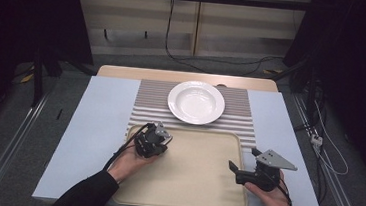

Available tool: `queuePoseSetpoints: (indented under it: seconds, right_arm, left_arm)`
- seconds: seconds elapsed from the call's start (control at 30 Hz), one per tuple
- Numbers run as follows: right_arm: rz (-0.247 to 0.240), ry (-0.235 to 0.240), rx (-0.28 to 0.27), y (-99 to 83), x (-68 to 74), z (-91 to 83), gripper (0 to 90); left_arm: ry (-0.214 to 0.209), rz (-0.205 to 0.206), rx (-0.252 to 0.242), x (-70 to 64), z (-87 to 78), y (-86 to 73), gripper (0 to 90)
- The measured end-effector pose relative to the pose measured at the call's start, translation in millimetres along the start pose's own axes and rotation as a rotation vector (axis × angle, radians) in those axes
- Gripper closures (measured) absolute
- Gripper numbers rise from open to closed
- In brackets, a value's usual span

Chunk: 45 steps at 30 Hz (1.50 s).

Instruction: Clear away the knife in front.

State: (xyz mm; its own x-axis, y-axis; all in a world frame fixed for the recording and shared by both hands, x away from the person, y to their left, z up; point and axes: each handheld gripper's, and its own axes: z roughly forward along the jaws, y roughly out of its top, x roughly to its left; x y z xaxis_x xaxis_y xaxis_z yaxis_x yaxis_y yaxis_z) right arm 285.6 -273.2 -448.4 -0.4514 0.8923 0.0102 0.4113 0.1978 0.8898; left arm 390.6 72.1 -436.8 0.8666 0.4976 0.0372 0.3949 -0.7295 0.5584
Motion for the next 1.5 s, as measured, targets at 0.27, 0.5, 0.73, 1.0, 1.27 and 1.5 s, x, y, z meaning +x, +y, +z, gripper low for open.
queuePoseSetpoints:
  seconds: [0.27, 0.5, 0.73, 1.0, 1.27, 1.5]
  right_arm:
    - [-0.002, 0.001, 0.005, -0.1, 0.0, 0.8, 7.2]
    - [-0.001, 0.0, 0.003, -0.3, 0.4, -0.8, 7.2]
    - [0.0, 0.0, 0.003, -0.3, 0.3, -0.9, 7.2]
    - [0.001, 0.0, -0.001, -0.5, 0.4, -1.7, 7.2]
    - [0.001, 0.002, -0.004, -0.4, 0.2, -1.9, 7.2]
    - [0.001, 0.002, -0.001, -0.4, 0.7, -2.0, 7.2]
  left_arm:
    - [0.014, -0.009, 0.009, 2.2, -1.5, -1.5, 90.0]
    - [0.018, -0.022, 0.013, 6.5, -3.9, -5.5, 90.0]
    - [0.028, -0.025, 0.027, 8.6, -6.5, -8.2, 90.0]
    - [0.043, -0.041, 0.034, 11.3, -9.3, -11.1, 90.0]
    - [0.051, -0.063, 0.036, 17.1, -11.9, -15.3, 90.0]
    - [0.069, -0.055, 0.037, 16.5, -12.6, -16.5, 90.0]
